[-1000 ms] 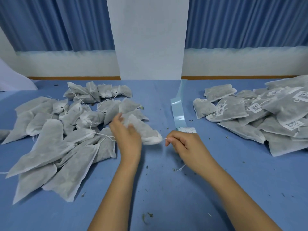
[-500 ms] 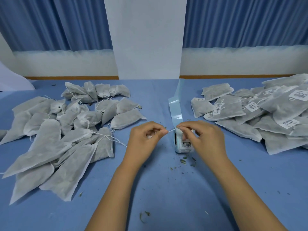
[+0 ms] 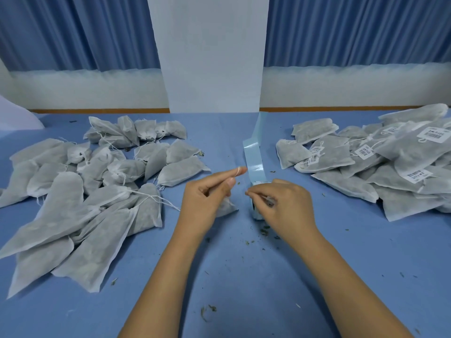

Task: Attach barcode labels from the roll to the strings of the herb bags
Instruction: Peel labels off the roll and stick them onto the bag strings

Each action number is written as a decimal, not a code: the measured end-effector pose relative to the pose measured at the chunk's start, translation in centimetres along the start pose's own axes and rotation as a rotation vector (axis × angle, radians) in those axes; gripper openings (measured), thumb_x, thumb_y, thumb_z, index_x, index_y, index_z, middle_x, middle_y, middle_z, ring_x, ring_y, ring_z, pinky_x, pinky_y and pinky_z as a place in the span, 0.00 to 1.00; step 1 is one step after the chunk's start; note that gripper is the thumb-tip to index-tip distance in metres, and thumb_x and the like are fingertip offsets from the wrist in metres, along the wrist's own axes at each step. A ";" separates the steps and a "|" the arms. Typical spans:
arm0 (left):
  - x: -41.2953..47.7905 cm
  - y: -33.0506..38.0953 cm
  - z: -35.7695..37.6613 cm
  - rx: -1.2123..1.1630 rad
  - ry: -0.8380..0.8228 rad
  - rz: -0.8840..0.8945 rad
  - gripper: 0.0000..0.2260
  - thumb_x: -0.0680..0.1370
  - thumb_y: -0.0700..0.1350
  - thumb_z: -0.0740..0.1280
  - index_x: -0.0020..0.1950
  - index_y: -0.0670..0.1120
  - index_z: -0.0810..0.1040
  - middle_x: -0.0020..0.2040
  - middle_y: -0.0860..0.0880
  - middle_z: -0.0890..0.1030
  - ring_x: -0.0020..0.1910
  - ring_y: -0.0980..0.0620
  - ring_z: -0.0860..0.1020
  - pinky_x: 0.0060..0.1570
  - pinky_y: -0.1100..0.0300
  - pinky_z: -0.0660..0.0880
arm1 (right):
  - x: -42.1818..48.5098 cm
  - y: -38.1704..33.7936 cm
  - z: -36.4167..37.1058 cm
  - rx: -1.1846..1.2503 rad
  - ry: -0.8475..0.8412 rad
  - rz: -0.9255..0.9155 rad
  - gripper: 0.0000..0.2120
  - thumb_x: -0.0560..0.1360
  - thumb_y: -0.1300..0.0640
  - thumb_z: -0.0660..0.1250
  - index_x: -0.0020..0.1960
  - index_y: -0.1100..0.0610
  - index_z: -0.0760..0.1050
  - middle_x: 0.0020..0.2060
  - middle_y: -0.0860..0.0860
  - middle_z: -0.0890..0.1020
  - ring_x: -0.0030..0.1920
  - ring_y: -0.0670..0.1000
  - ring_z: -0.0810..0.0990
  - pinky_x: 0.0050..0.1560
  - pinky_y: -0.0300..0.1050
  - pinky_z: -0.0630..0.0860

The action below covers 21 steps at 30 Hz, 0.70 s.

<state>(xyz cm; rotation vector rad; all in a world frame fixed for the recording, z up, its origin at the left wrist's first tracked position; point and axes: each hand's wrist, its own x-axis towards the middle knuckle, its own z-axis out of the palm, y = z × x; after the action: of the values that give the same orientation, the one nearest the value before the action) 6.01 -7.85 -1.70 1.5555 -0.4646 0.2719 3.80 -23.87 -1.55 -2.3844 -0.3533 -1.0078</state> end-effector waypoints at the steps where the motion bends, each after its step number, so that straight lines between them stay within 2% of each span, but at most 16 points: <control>1: 0.0 -0.2 0.1 0.094 -0.009 0.030 0.11 0.78 0.38 0.68 0.56 0.50 0.84 0.52 0.55 0.85 0.40 0.57 0.77 0.45 0.66 0.74 | 0.0 -0.1 0.0 0.004 -0.011 -0.062 0.05 0.69 0.58 0.71 0.36 0.51 0.83 0.26 0.45 0.79 0.29 0.50 0.75 0.27 0.42 0.73; 4: 0.0 -0.8 0.3 0.368 -0.076 0.164 0.12 0.75 0.35 0.71 0.57 0.45 0.84 0.54 0.54 0.84 0.46 0.50 0.80 0.49 0.54 0.77 | -0.1 0.1 -0.3 0.008 -0.009 -0.180 0.05 0.70 0.59 0.69 0.37 0.52 0.83 0.27 0.45 0.79 0.30 0.49 0.74 0.25 0.44 0.72; 8: 0.0 -1.0 0.3 0.403 -0.103 0.198 0.07 0.72 0.38 0.75 0.48 0.46 0.86 0.47 0.53 0.85 0.46 0.52 0.80 0.52 0.53 0.76 | 0.0 0.8 -0.8 -0.022 0.076 -0.223 0.04 0.72 0.59 0.71 0.40 0.53 0.83 0.29 0.44 0.80 0.30 0.47 0.70 0.24 0.44 0.70; 11: -0.1 -0.7 0.8 0.303 -0.108 0.132 0.04 0.72 0.38 0.74 0.44 0.46 0.86 0.46 0.53 0.83 0.49 0.52 0.78 0.52 0.60 0.74 | 0.1 0.9 -0.8 -0.005 0.124 -0.208 0.05 0.73 0.59 0.70 0.39 0.53 0.83 0.29 0.44 0.80 0.31 0.47 0.68 0.26 0.45 0.70; 14: -0.2 -0.3 1.0 0.210 -0.136 0.042 0.07 0.72 0.37 0.74 0.42 0.49 0.85 0.49 0.52 0.78 0.49 0.59 0.77 0.51 0.71 0.70 | 0.1 0.9 -0.7 0.105 0.126 -0.084 0.05 0.73 0.59 0.69 0.39 0.54 0.82 0.31 0.43 0.78 0.34 0.46 0.70 0.31 0.46 0.71; 18: -0.5 0.0 1.3 0.178 -0.066 0.024 0.08 0.73 0.39 0.73 0.40 0.52 0.85 0.36 0.56 0.83 0.37 0.61 0.78 0.41 0.71 0.70 | 0.3 0.7 -0.4 0.270 0.041 0.088 0.04 0.73 0.59 0.70 0.40 0.55 0.82 0.32 0.41 0.75 0.37 0.51 0.74 0.41 0.49 0.72; 21: -0.7 0.2 1.5 0.142 0.034 -0.034 0.06 0.74 0.40 0.73 0.40 0.50 0.86 0.36 0.56 0.84 0.38 0.62 0.81 0.40 0.73 0.72 | 0.1 0.7 0.0 0.281 -0.024 0.164 0.04 0.73 0.60 0.71 0.41 0.54 0.83 0.32 0.39 0.75 0.38 0.49 0.73 0.43 0.45 0.70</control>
<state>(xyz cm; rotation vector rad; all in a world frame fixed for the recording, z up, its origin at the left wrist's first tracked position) 5.14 -9.29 -1.88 1.6933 -0.3981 0.3101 4.23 -24.44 -1.72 -2.1343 -0.2827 -0.7990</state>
